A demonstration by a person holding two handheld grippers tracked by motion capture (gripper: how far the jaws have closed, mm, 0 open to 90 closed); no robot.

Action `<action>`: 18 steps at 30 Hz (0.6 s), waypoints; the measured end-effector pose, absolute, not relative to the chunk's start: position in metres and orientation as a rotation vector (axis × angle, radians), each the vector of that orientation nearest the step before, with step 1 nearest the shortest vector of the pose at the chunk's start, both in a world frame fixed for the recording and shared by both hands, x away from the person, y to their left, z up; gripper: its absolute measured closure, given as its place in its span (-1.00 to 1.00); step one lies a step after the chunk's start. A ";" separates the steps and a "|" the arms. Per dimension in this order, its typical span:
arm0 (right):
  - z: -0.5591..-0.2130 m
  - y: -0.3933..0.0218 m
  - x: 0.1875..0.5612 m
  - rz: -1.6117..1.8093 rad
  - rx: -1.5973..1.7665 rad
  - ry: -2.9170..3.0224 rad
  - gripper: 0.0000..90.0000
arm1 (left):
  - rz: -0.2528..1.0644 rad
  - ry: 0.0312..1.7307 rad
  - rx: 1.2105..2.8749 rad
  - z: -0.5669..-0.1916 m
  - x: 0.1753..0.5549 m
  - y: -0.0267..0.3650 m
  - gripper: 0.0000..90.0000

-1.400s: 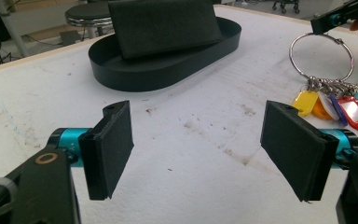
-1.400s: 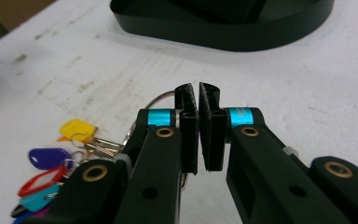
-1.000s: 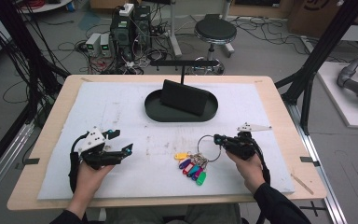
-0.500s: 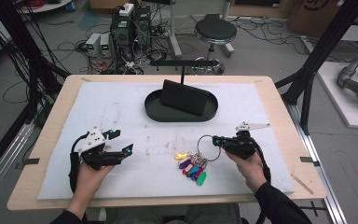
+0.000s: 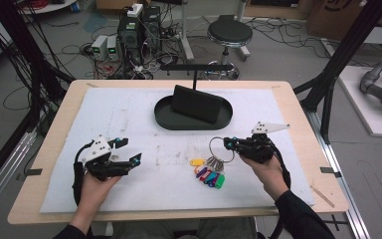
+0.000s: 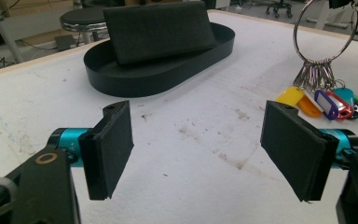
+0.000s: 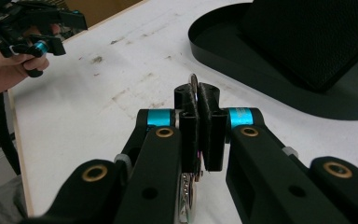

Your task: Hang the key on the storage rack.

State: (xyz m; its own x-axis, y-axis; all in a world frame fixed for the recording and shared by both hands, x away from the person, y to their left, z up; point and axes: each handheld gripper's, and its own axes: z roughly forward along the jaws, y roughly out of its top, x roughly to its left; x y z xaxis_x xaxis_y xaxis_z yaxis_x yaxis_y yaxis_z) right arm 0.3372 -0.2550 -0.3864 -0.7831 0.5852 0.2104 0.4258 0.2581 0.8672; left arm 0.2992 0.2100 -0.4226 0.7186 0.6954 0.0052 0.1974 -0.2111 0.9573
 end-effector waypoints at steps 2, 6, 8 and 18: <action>-0.384 -0.254 0.337 1.558 0.940 2.372 0.95 | 0.531 0.705 1.755 -0.421 0.299 0.209 -0.44; -0.377 -0.254 0.337 1.568 0.903 2.365 0.95 | 0.522 0.689 1.751 -0.417 0.300 0.207 -0.44; -0.374 -0.255 0.337 1.575 0.889 2.363 0.95 | 0.522 0.687 1.745 -0.416 0.301 0.205 -0.44; -0.356 -0.257 0.338 1.622 0.795 2.358 0.95 | 0.470 0.625 1.756 -0.406 0.306 0.189 -0.44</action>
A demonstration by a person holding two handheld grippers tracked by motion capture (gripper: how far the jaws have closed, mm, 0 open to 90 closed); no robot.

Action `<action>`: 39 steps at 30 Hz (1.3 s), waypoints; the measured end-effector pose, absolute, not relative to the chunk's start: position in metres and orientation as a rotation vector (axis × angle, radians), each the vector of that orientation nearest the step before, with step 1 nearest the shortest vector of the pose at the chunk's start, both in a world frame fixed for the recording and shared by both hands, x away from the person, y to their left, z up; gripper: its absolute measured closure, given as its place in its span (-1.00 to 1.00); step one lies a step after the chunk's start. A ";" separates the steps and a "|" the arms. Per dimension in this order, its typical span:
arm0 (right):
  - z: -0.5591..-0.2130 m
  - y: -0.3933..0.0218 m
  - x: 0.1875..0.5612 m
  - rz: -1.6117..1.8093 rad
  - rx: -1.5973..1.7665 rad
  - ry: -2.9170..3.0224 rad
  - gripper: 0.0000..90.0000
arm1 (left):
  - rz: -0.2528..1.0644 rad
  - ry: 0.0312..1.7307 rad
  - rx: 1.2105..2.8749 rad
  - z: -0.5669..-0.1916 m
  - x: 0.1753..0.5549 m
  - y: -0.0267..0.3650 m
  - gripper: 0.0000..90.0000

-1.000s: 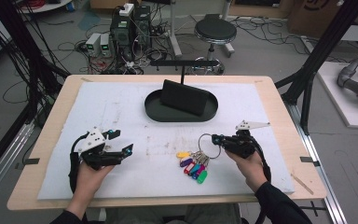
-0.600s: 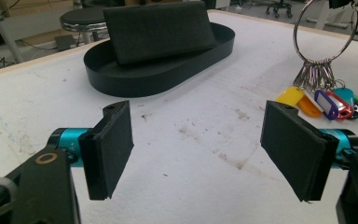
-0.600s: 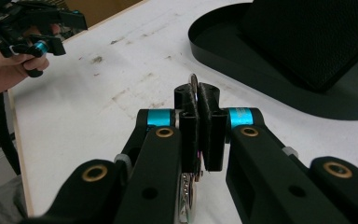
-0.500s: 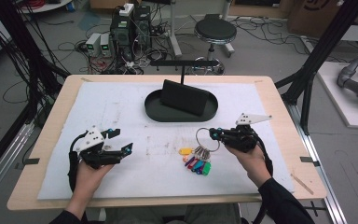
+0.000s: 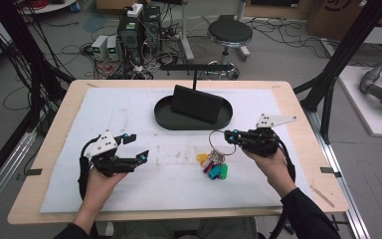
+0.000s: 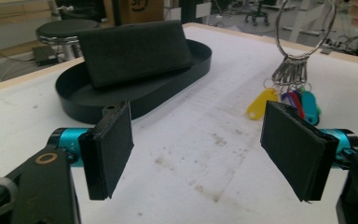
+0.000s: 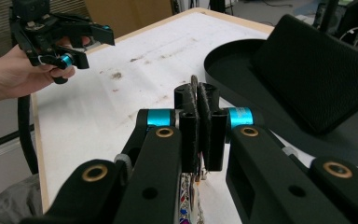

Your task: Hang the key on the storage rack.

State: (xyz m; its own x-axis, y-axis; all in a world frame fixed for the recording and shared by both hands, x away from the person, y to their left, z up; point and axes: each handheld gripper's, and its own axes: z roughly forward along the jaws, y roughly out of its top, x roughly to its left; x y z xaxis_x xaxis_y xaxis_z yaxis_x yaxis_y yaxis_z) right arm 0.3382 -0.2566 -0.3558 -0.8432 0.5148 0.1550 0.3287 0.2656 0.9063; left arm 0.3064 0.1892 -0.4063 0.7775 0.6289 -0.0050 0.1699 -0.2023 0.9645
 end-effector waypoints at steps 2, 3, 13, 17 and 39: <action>-0.353 -0.255 0.339 1.625 0.782 2.361 0.95 | 0.456 0.605 1.761 -0.403 0.308 0.184 -0.44; -0.352 -0.254 0.339 1.630 0.773 2.363 0.95 | 0.449 0.595 1.764 -0.402 0.309 0.181 -0.44; -0.343 -0.246 0.342 1.649 0.713 2.372 0.95 | 0.403 0.518 1.783 -0.390 0.314 0.156 -0.44; -0.340 -0.244 0.342 1.672 0.699 2.368 0.95 | 0.390 0.497 1.771 -0.384 0.317 0.148 -0.44; -0.330 -0.227 0.338 1.772 0.551 2.423 0.95 | 0.236 0.359 1.759 -0.368 0.329 0.105 -0.14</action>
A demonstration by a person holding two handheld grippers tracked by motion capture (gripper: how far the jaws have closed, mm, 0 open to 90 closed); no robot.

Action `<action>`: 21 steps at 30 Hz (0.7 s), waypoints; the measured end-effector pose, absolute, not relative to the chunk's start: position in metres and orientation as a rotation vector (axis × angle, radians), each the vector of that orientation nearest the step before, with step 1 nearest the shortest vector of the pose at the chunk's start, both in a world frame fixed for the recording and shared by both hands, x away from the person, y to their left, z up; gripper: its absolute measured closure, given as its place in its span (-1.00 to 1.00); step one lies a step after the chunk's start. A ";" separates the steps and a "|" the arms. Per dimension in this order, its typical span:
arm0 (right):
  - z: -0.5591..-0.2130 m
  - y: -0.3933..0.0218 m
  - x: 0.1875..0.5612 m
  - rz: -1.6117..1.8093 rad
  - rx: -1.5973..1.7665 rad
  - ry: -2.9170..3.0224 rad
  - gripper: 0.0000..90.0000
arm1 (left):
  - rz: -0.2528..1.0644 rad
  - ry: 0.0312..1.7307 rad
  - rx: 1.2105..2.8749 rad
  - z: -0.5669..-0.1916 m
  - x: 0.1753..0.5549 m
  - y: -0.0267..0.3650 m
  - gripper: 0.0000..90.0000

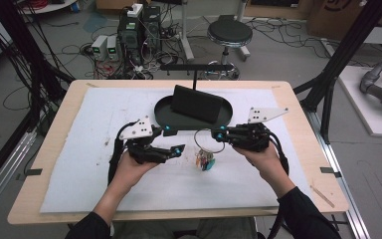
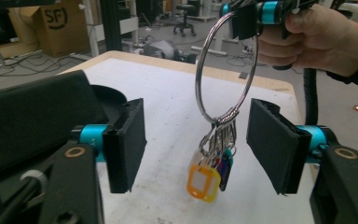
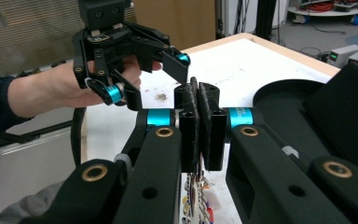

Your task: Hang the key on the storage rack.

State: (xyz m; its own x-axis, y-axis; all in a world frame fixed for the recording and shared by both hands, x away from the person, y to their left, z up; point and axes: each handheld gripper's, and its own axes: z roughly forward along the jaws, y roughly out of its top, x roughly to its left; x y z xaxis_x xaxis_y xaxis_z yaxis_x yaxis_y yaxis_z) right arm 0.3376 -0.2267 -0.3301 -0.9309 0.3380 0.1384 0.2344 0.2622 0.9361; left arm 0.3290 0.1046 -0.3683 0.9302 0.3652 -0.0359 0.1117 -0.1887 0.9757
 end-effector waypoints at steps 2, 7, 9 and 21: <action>-0.330 -0.225 0.337 1.777 0.545 2.427 0.95 | 0.229 0.343 1.763 -0.368 0.329 0.102 -0.07; -0.331 -0.221 0.336 1.782 0.521 2.448 0.95 | 0.212 0.321 1.765 -0.366 0.331 0.094 0.07; -0.332 -0.219 0.336 1.785 0.507 2.453 0.95 | 0.209 0.316 1.767 -0.366 0.332 0.092 0.11; -0.332 -0.215 0.334 1.806 0.481 2.475 0.95 | 0.159 0.292 1.781 -0.367 0.338 0.079 0.37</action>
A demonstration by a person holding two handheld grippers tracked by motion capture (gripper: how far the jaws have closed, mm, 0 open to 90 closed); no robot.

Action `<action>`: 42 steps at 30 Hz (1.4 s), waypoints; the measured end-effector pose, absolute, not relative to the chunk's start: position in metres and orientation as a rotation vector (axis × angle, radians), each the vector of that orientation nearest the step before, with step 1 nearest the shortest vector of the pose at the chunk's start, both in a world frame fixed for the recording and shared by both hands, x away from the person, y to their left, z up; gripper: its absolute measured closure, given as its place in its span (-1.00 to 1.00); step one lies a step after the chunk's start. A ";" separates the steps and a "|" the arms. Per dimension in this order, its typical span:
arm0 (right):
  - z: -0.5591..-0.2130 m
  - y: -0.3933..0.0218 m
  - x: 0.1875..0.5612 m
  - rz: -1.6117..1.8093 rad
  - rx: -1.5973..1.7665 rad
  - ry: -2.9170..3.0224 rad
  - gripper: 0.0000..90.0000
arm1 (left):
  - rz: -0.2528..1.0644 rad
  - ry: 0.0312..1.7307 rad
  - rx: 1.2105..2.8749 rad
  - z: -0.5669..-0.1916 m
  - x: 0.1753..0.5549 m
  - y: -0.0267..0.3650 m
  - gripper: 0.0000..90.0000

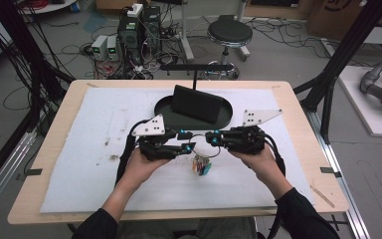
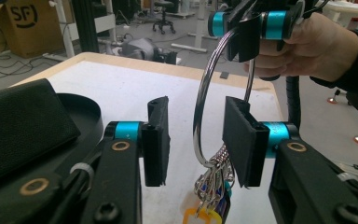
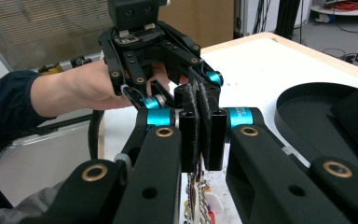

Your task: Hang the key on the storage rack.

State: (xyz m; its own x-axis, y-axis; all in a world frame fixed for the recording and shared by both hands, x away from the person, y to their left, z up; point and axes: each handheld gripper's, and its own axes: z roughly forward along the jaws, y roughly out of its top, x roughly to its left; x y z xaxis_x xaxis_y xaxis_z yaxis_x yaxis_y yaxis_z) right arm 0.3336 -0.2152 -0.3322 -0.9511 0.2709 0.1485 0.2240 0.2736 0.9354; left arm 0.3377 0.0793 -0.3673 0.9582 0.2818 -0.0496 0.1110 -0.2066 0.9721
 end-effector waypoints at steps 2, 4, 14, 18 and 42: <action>-0.332 -0.215 0.334 1.808 0.478 2.475 0.95 | 0.156 0.287 1.788 -0.368 0.338 0.078 0.43; -0.332 -0.215 0.334 1.806 0.478 2.477 0.95 | 0.154 0.280 1.788 -0.368 0.338 0.078 0.50; -0.333 -0.216 0.335 1.817 0.478 2.487 0.95 | 0.157 0.255 1.775 -0.369 0.336 0.079 0.87; -0.333 -0.216 0.335 1.821 0.475 2.485 0.95 | 0.155 0.265 1.766 -0.369 0.337 0.079 0.90; -0.338 -0.241 0.345 1.766 0.636 2.370 0.14 | 0.265 0.287 1.726 -0.359 0.338 0.095 0.93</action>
